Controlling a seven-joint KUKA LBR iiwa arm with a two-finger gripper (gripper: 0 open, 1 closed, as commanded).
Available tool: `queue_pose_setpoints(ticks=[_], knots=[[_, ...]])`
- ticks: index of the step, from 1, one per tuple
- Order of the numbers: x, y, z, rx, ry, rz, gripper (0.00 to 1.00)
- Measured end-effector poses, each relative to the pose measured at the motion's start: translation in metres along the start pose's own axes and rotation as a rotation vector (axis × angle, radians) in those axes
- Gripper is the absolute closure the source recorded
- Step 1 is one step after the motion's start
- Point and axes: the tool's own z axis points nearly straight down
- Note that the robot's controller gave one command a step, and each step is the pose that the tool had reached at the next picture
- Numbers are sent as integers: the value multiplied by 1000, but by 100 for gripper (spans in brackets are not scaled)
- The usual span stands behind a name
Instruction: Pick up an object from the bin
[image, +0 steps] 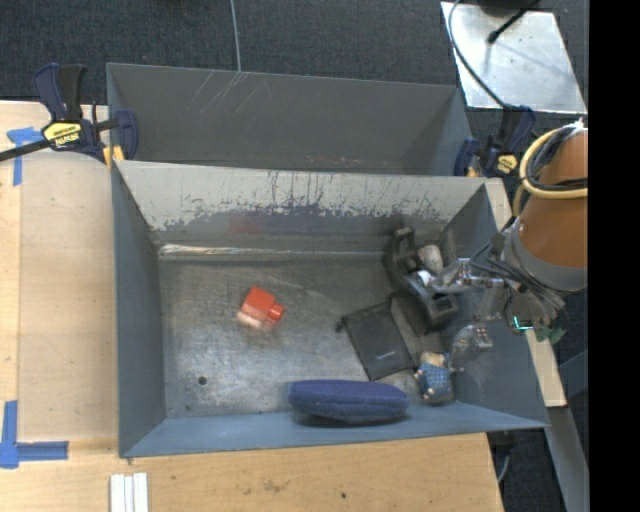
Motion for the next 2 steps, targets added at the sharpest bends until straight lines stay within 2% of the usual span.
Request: queue_pose_setpoints(ticks=[1,2], knots=[[-16,67,127,0,-4,-164,0],[-25,-10,145,3,-7,-243,0]])
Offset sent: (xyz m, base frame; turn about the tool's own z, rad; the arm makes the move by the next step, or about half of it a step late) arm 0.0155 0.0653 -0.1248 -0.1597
